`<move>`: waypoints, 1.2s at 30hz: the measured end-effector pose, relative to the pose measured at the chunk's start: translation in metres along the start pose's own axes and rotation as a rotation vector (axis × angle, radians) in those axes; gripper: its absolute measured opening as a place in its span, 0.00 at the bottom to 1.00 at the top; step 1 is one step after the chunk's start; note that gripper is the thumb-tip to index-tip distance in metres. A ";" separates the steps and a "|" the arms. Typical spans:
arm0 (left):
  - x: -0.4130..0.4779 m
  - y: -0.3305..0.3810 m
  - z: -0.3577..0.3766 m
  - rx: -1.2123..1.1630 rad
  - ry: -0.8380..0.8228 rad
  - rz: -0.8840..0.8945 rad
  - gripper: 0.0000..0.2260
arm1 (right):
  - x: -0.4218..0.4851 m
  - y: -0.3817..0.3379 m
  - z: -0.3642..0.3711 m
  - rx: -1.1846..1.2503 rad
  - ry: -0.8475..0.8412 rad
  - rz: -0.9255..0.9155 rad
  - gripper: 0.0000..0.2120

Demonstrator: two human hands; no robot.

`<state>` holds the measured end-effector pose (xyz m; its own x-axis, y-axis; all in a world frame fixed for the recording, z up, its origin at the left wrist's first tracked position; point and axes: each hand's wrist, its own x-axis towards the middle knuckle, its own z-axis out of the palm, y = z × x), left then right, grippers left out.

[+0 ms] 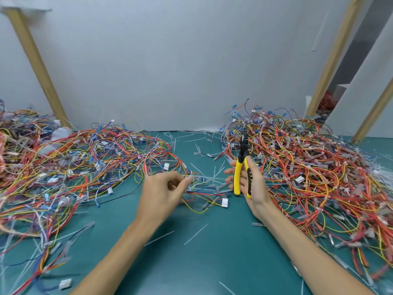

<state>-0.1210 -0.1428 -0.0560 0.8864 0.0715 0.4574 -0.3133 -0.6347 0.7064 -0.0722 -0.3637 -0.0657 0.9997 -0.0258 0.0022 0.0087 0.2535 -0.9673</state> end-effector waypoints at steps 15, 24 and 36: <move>-0.002 -0.008 0.023 -0.761 -0.424 -0.389 0.10 | 0.004 0.003 -0.002 -0.008 -0.010 0.066 0.26; -0.004 -0.012 0.021 -0.810 -0.400 -0.364 0.05 | 0.005 0.009 -0.003 0.052 -0.055 0.000 0.26; -0.004 -0.016 0.023 -0.875 -0.337 -0.361 0.03 | 0.005 0.020 -0.005 0.000 0.097 -0.060 0.25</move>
<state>-0.1118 -0.1508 -0.0811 0.9856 -0.1594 0.0558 -0.0266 0.1800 0.9833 -0.0671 -0.3632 -0.0866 0.9902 -0.1347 0.0359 0.0688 0.2488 -0.9661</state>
